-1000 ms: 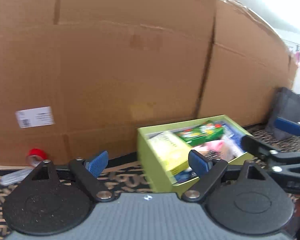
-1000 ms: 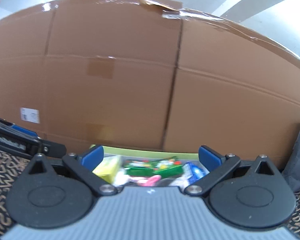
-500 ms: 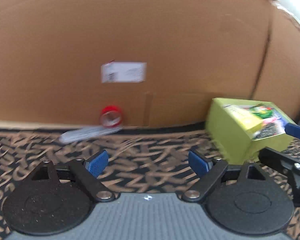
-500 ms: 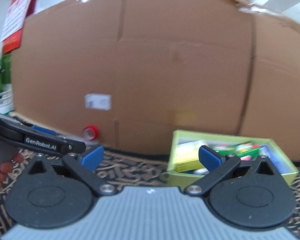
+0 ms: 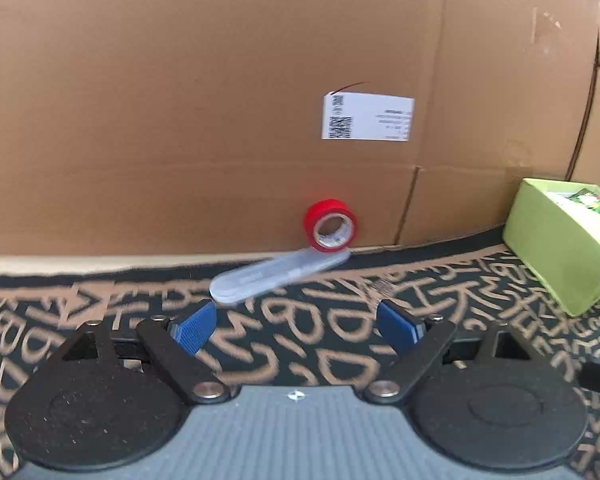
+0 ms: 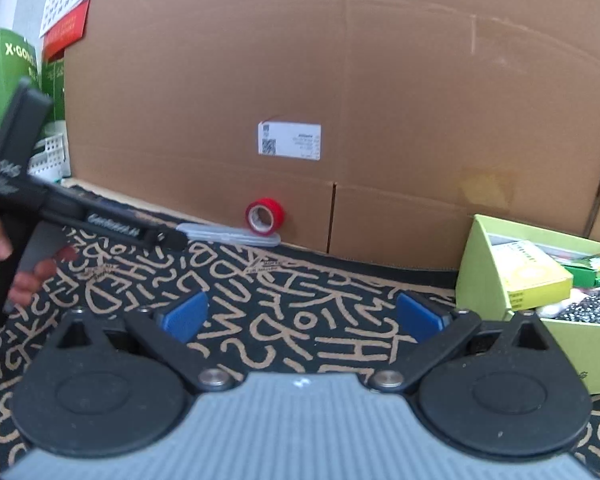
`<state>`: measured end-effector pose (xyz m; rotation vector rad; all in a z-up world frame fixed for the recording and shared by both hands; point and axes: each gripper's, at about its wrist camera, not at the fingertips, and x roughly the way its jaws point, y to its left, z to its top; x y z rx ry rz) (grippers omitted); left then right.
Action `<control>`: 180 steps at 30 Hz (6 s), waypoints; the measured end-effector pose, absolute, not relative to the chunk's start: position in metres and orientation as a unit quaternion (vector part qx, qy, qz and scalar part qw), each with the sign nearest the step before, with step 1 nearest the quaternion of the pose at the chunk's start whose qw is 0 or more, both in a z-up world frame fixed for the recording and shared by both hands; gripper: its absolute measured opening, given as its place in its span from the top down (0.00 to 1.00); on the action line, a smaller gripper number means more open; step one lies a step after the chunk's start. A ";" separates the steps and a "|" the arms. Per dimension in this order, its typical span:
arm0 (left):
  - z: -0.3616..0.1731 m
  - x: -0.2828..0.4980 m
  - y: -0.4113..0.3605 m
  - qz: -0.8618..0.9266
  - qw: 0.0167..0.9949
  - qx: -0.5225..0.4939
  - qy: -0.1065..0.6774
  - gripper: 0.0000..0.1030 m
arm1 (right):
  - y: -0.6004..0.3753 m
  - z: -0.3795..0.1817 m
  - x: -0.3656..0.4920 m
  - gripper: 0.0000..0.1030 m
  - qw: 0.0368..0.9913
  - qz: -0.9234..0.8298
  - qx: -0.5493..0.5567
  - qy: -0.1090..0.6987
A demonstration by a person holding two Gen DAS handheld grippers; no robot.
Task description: Organize objects
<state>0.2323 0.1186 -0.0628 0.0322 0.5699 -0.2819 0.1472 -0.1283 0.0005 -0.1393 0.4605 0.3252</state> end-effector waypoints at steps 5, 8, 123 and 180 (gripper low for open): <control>-0.072 0.271 0.126 -0.145 0.947 0.019 0.285 0.12 | -0.125 -0.007 0.165 0.00 0.956 0.159 -0.062 0.240; -0.077 0.290 0.128 -0.157 0.945 0.015 0.287 0.12 | -0.121 -0.010 0.177 0.00 0.955 0.155 -0.063 0.245; 0.057 0.177 -0.169 -0.390 0.885 0.021 0.254 0.72 | -0.330 0.062 0.113 0.56 0.992 -0.014 0.012 0.123; -0.015 0.057 -0.128 -0.173 0.952 0.007 0.253 0.00 | -0.347 0.050 0.048 0.00 0.978 -0.060 -0.020 0.197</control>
